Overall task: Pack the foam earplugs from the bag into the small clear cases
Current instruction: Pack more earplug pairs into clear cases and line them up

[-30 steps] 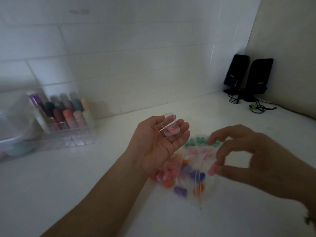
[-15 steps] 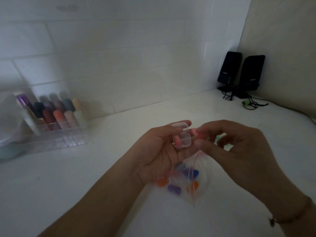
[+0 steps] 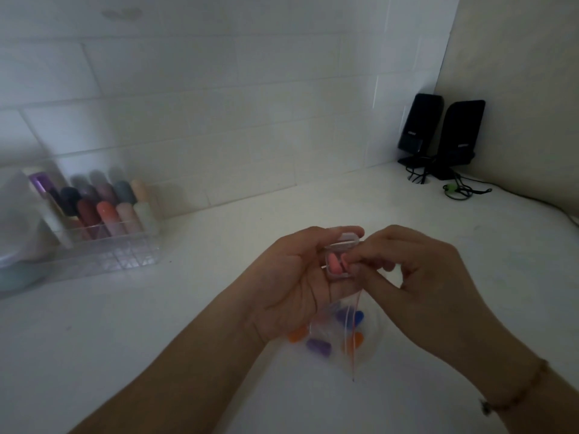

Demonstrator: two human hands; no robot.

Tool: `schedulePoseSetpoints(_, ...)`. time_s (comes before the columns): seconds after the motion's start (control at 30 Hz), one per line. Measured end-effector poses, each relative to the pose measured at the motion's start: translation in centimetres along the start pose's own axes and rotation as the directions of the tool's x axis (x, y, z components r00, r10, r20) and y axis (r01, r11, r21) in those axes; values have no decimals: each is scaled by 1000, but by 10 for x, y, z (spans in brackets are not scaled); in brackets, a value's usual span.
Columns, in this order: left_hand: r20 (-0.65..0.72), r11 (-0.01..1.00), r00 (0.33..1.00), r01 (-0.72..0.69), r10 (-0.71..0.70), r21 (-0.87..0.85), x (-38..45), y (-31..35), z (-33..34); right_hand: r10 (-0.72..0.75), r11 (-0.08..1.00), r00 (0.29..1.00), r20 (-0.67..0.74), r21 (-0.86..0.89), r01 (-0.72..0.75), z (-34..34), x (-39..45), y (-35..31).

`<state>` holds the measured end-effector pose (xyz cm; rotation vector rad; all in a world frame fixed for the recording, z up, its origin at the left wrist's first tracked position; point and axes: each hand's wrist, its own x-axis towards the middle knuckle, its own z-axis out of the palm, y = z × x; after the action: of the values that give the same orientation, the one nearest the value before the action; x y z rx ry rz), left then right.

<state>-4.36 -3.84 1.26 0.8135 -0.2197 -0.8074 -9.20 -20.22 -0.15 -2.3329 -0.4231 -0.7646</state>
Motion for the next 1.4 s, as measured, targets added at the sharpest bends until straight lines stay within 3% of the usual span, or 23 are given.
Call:
schedulePoseSetpoints(0.1,7,999,1000,10,-10,-41,0,-1,-1,45,998,998,-44,50,-43,-6,1,-3)
schedulePoseSetpoints(0.2,-7,999,1000,-30,30,23,1,-2,-2,179,978,974,-139,136,-160,-14,4,-2)
schedulePoseSetpoints(0.3,-21,974,989,-140,146,176,-1,-4,2,230,971,971,-61,74,-226,-11,5,-4)
schedulePoseSetpoints(0.4,38,867,961,-265,275,423,-6,-8,6,239,970,971,24,44,-240,-5,4,-5)
schedulePoseSetpoints(0.6,207,574,882,-438,423,692,-8,-17,11,329,901,935,129,254,-352,-17,11,-11)
schedulePoseSetpoints(0.73,149,484,812,-471,564,737,-5,-12,9,503,756,864,31,470,-457,-40,15,2)
schedulePoseSetpoints(0.77,127,412,784,-448,607,793,-4,-10,6,527,752,850,-1,466,-466,-46,15,10)
schedulePoseSetpoints(0.87,203,10,733,-275,649,961,0,-11,-7,546,812,837,24,228,-537,-47,13,37)
schedulePoseSetpoints(0.97,256,-186,825,-186,504,965,3,-16,-13,590,799,796,134,41,-600,-37,9,56)
schedulePoseSetpoints(1.07,257,-229,905,-186,339,956,3,-19,-13,606,796,783,142,-118,-594,-28,5,62)
schedulePoseSetpoints(1.2,249,-283,945,-184,213,941,4,-21,-14,517,834,851,95,-280,-475,-18,4,66)
schedulePoseSetpoints(1.4,309,-247,880,-230,360,941,3,-16,-15,528,823,845,89,-299,-483,-17,6,64)
